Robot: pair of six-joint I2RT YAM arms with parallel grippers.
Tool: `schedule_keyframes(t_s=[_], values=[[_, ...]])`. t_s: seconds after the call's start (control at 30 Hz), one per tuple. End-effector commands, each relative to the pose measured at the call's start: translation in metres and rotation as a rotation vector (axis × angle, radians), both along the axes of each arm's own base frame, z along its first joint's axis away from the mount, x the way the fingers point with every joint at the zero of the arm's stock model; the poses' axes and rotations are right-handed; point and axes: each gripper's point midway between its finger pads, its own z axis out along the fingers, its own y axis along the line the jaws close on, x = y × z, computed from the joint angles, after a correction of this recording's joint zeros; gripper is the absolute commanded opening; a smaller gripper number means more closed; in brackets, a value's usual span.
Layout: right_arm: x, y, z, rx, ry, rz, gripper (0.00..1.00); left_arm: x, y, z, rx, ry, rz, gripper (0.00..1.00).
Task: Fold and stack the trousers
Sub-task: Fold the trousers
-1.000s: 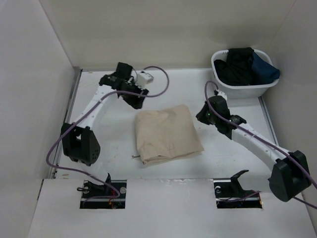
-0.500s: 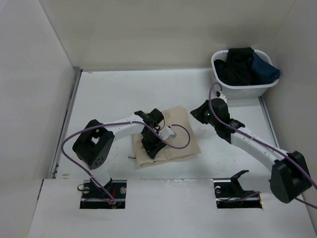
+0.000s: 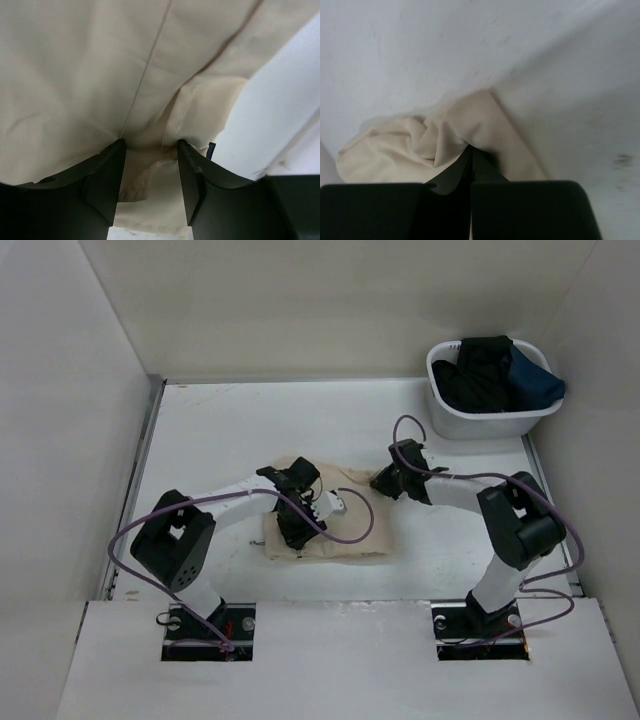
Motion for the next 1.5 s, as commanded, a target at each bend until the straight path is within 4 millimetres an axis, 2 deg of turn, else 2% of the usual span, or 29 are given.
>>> schedule_keyframes(t_s=[0.0, 0.1, 0.2, 0.3, 0.33, 0.4, 0.5, 0.57, 0.63, 0.7, 0.73, 0.8, 0.87, 0.93, 1.03, 1.1, 1.2, 1.33, 1.47], values=[[0.011, -0.069, 0.011, -0.177, -0.027, -0.218, 0.0, 0.034, 0.022, 0.003, 0.048, -0.15, -0.029, 0.45], [0.029, -0.077, 0.029, -0.191, -0.084, -0.234, 0.0, 0.057, 0.02, 0.007, 0.027, -0.166, -0.002, 0.46], [0.059, -0.065, 0.048, -0.206, -0.167, -0.127, 0.0, 0.062, 0.015, 0.007, 0.014, -0.112, 0.018, 0.46], [0.081, -0.048, 0.099, -0.233, -0.348, 0.014, 0.0, 0.057, 0.01, 0.01, -0.013, -0.069, 0.031, 0.45], [0.08, -0.044, 0.12, -0.248, -0.406, 0.049, 0.01, 0.055, 0.007, 0.014, -0.032, -0.054, 0.047, 0.45], [0.065, -0.029, 0.154, -0.237, -0.49, 0.111, 0.02, 0.05, 0.0, 0.029, -0.087, -0.027, 0.08, 0.46], [0.025, -0.011, 0.168, -0.141, -0.501, 0.173, 0.03, 0.045, -0.014, 0.073, -0.232, 0.011, 0.138, 0.47], [-0.003, 0.006, 0.159, -0.048, -0.453, 0.206, 0.03, 0.046, -0.023, 0.111, -0.364, 0.024, 0.167, 0.5], [-0.029, 0.029, 0.14, 0.026, -0.39, 0.251, 0.03, 0.05, -0.029, 0.142, -0.479, 0.028, 0.188, 0.52], [-0.047, 0.053, 0.12, 0.069, -0.333, 0.3, 0.03, 0.063, -0.028, 0.155, -0.539, 0.024, 0.224, 0.52], [-0.053, 0.062, 0.112, 0.082, -0.312, 0.315, 0.03, 0.073, -0.024, 0.153, -0.547, 0.015, 0.249, 0.52], [-0.061, 0.075, 0.088, 0.102, -0.237, 0.33, 0.02, 0.098, -0.01, 0.138, -0.532, -0.002, 0.332, 0.5], [-0.067, 0.075, 0.061, 0.104, -0.154, 0.311, 0.01, 0.12, 0.011, 0.109, -0.475, -0.001, 0.453, 0.48], [-0.078, 0.06, 0.033, 0.07, -0.062, 0.252, 0.0, 0.137, 0.035, 0.076, -0.398, -0.008, 0.565, 0.46], [-0.089, 0.018, 0.005, -0.036, 0.012, 0.12, 0.0, 0.144, 0.062, 0.041, -0.314, -0.006, 0.671, 0.46], [-0.086, 0.004, 0.002, -0.08, 0.01, 0.103, 0.0, 0.14, 0.068, 0.028, -0.295, 0.016, 0.697, 0.45], [-0.072, 0.001, 0.007, -0.121, -0.021, 0.157, 0.01, 0.134, 0.067, 0.02, -0.305, 0.046, 0.716, 0.45], [-0.043, 0.006, 0.026, -0.158, -0.114, 0.261, 0.04, 0.131, 0.059, 0.024, -0.346, 0.079, 0.718, 0.45], [-0.023, -0.002, 0.042, -0.206, -0.174, 0.31, 0.06, 0.132, 0.06, 0.032, -0.35, 0.056, 0.705, 0.45]])
